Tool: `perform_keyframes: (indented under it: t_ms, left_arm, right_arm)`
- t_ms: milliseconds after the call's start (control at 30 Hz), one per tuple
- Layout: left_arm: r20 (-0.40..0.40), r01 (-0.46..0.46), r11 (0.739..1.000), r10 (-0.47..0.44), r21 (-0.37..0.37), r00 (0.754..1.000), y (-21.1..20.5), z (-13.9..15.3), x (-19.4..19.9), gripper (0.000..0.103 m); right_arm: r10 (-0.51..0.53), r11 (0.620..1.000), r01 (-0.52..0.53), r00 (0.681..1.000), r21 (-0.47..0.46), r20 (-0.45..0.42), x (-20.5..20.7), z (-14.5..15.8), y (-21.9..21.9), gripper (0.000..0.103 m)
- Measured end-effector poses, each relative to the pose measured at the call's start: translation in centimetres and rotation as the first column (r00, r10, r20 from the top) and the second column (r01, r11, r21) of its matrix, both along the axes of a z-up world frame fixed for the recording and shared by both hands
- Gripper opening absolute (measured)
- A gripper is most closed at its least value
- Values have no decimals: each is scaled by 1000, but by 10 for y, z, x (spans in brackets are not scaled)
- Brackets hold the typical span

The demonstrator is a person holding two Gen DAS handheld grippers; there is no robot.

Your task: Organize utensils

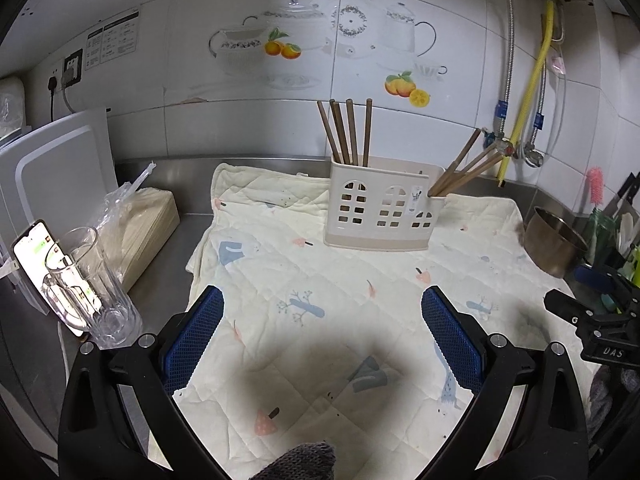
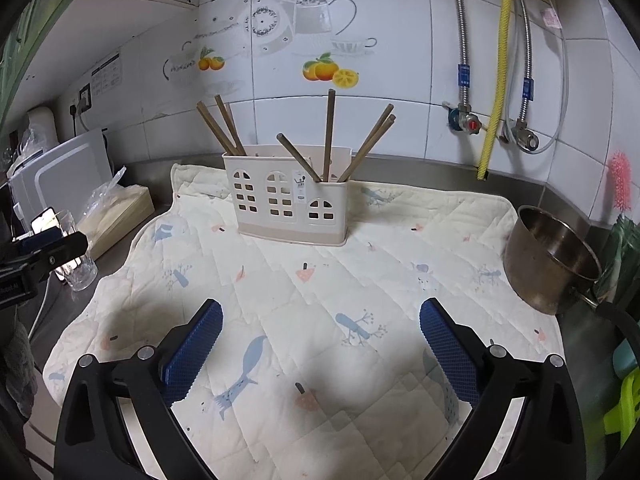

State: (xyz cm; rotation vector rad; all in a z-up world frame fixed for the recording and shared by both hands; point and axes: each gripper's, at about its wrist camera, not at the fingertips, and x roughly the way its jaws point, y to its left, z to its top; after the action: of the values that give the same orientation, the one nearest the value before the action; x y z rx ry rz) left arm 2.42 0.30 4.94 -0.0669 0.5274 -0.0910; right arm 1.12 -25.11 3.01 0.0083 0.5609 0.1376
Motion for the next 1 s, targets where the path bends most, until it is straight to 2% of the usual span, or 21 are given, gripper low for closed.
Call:
perform_keyframes:
  t_ms: [1000]
  left_arm:
    - [-41,10,1000,-10,8,999,-6,-15,2,98]
  right_arm:
    - [6,1000,-6,1000,-2,-27,3,-10,2,96]
